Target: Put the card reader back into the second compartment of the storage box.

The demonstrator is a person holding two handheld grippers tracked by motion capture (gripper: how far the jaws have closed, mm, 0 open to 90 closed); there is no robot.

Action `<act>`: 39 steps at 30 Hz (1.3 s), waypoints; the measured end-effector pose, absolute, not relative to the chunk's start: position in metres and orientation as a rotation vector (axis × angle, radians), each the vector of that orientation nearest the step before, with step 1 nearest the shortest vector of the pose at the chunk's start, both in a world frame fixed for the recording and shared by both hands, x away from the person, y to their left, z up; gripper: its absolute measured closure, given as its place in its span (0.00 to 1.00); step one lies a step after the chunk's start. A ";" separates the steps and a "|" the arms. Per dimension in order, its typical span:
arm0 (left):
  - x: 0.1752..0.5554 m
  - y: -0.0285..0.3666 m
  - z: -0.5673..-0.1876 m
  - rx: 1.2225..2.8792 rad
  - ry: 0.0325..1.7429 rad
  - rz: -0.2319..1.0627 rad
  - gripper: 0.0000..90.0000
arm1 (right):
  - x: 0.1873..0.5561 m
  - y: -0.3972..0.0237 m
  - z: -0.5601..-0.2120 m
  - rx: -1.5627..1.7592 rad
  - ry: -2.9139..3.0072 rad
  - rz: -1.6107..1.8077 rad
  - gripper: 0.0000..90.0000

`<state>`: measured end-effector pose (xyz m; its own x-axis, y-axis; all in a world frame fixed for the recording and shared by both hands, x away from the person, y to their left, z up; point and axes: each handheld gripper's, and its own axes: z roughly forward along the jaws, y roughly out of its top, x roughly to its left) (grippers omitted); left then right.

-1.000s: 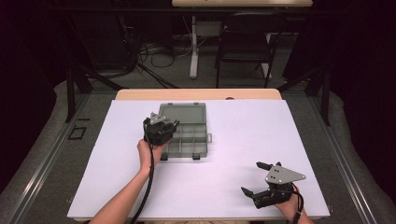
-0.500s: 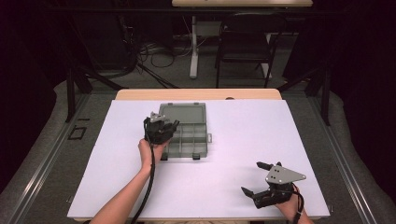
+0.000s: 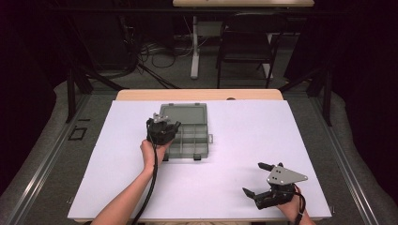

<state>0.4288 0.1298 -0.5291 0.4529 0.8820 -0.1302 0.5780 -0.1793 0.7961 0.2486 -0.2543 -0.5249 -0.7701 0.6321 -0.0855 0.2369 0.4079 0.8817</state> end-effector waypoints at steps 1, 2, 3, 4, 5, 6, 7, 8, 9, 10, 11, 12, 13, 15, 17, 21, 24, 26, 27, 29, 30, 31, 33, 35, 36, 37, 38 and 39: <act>0.429 0.130 -0.529 1.881 1.233 0.467 0.82 | 0.248 -0.254 -0.525 0.745 2.261 1.319 0.01; 0.428 0.129 -0.529 1.885 1.235 0.472 0.82 | 0.248 -0.254 -0.525 0.744 2.262 1.319 0.01; 0.428 0.129 -0.529 1.893 1.235 0.476 0.82 | 0.248 -0.254 -0.525 0.742 2.262 1.318 0.01; 0.428 0.128 -0.530 1.895 1.238 0.477 0.82 | 0.248 -0.254 -0.525 0.743 2.263 1.318 0.01; 0.428 0.127 -0.530 1.900 1.237 0.481 0.82 | 0.248 -0.254 -0.525 0.744 2.262 1.319 0.01; 0.428 0.126 -0.530 1.906 1.238 0.486 0.82 | 0.249 -0.255 -0.525 0.741 2.263 1.318 0.01; 0.427 0.125 -0.530 1.910 1.240 0.490 0.82 | 0.249 -0.255 -0.525 0.741 2.264 1.318 0.01; 0.427 0.125 -0.530 1.916 1.241 0.496 0.82 | 0.249 -0.255 -0.525 0.740 2.264 1.318 0.01; 0.427 0.125 -0.530 1.916 1.240 0.501 0.81 | 0.249 -0.254 -0.525 0.740 2.264 1.318 0.01; 0.427 0.124 -0.529 1.916 1.244 0.511 0.74 | 0.249 -0.254 -0.525 0.741 2.265 1.318 0.01; 0.427 0.124 -0.529 1.916 1.244 0.523 0.65 | 0.249 -0.254 -0.525 0.741 2.265 1.317 0.01; 0.427 0.124 -0.527 1.918 1.241 0.532 0.58 | 0.249 -0.254 -0.525 0.740 2.265 1.317 0.01; 0.426 0.125 -0.526 1.910 1.240 0.531 0.53 | 0.249 -0.254 -0.525 0.740 2.264 1.318 0.01; 0.425 0.125 -0.523 1.911 1.224 0.542 0.43 | 0.248 -0.255 -0.525 0.738 2.265 1.317 0.01; 0.423 0.126 -0.520 1.914 1.206 0.553 0.36 | 0.248 -0.255 -0.525 0.735 2.264 1.317 0.01; 0.419 0.126 -0.515 1.942 1.177 0.566 0.21 | 0.248 -0.256 -0.524 0.738 2.263 1.322 0.01; 0.414 0.126 -0.511 1.957 1.138 0.567 0.18 | 0.248 -0.256 -0.524 0.738 2.263 1.327 0.01; 0.411 0.126 -0.509 1.962 1.115 0.561 0.16 | 0.247 -0.256 -0.524 0.735 2.265 1.324 0.01; 0.409 0.126 -0.507 1.969 1.100 0.563 0.14 | 0.247 -0.256 -0.524 0.735 2.263 1.326 0.01; 0.403 0.126 -0.505 1.983 1.071 0.568 0.11 | 0.247 -0.256 -0.524 0.738 2.263 1.324 0.01; 0.400 0.127 -0.504 1.989 1.059 0.566 0.09 | 0.247 -0.256 -0.524 0.737 2.265 1.322 0.01; 0.397 0.128 -0.503 1.994 1.052 0.566 0.08 | 0.247 -0.256 -0.524 0.736 2.263 1.322 0.01; 0.392 0.129 -0.502 2.002 1.037 0.546 0.05 | 0.247 -0.256 -0.524 0.736 2.263 1.321 0.01; 0.387 0.131 -0.502 2.011 1.024 0.535 0.01 | 0.247 -0.256 -0.524 0.736 2.264 1.319 0.01; 0.384 0.132 -0.502 2.012 1.013 0.530 0.00 | 0.247 -0.255 -0.524 0.737 2.264 1.320 0.01; 0.381 0.133 -0.502 2.013 1.004 0.525 0.00 | 0.247 -0.256 -0.524 0.735 2.263 1.320 0.01; 0.377 0.134 -0.501 2.013 0.997 0.525 0.00 | 0.247 -0.256 -0.524 0.733 2.263 1.322 0.01; 0.374 0.136 -0.501 2.015 0.990 0.525 0.00 | 0.246 -0.256 -0.523 0.731 2.262 1.321 0.01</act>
<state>0.3743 0.1357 -0.5007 0.6053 0.7959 0.0142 0.4578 -0.3626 0.8118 0.2459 -0.2561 -0.5232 -0.7741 0.6265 -0.0912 0.2287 0.4110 0.8825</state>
